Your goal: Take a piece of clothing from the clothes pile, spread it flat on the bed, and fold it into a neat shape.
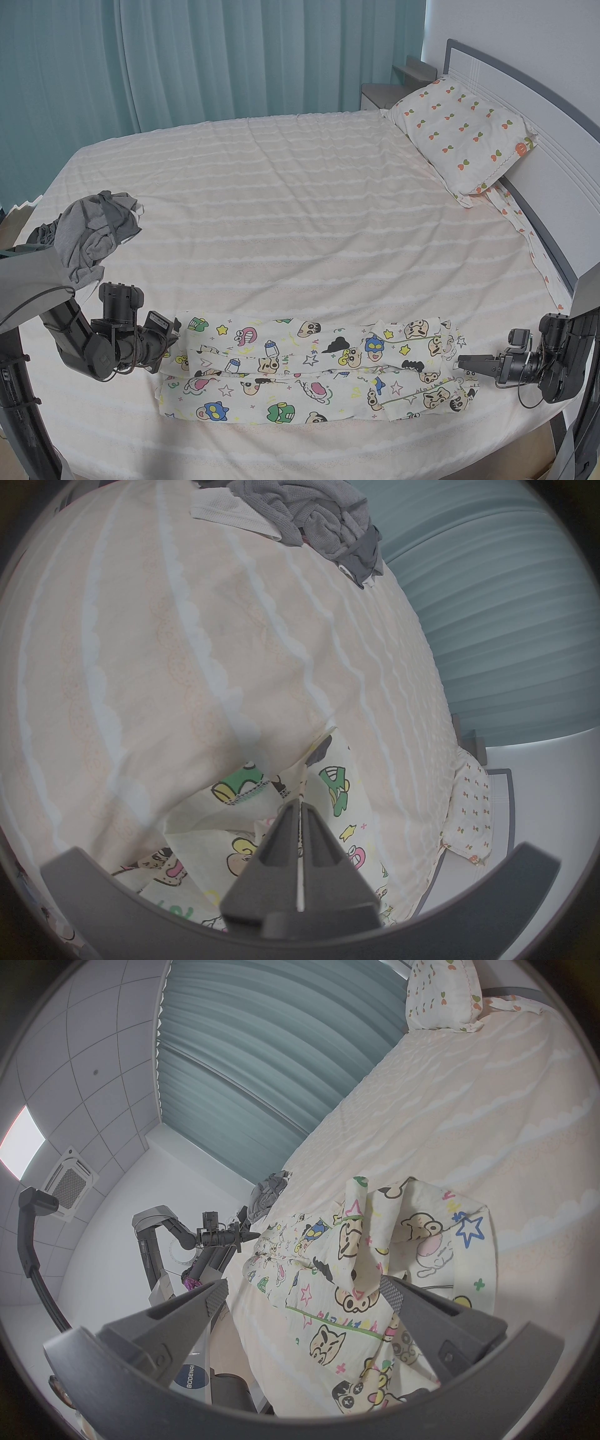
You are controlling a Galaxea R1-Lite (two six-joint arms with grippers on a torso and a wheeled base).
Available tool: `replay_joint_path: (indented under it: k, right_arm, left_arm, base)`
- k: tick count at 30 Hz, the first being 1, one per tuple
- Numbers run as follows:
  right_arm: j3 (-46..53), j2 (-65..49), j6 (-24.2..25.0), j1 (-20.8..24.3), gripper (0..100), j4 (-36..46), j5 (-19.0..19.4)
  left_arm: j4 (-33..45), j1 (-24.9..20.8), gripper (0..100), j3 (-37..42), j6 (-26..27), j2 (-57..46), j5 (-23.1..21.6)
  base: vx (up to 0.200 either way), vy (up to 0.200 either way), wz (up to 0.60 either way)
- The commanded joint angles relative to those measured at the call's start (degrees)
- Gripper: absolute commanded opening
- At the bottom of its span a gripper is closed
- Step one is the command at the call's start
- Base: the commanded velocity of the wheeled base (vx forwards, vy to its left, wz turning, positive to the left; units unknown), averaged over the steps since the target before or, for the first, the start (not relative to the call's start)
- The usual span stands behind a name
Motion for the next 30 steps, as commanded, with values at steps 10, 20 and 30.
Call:
replay_joint_path:
  k: [10,20,30]
  right_arm:
    - [0.1,0.1,0.0,0.0,100,-0.6,0.0]
    - [0.1,0.1,0.0,-0.1,100,-0.6,0.0]
    - [0.0,0.1,0.0,-0.1,100,-0.6,0.1]
  left_arm:
    - [0.0,0.3,0,0.1,0.3,0.0,0.2]
    - [-0.1,0.2,0,-0.5,0.3,0.4,0.2]
    - [-0.1,0.2,0,-0.6,0.4,0.8,0.2]
  base:
    - [0.000,0.000,0.00]
    - [0.000,0.000,0.00]
    - [0.000,0.000,0.00]
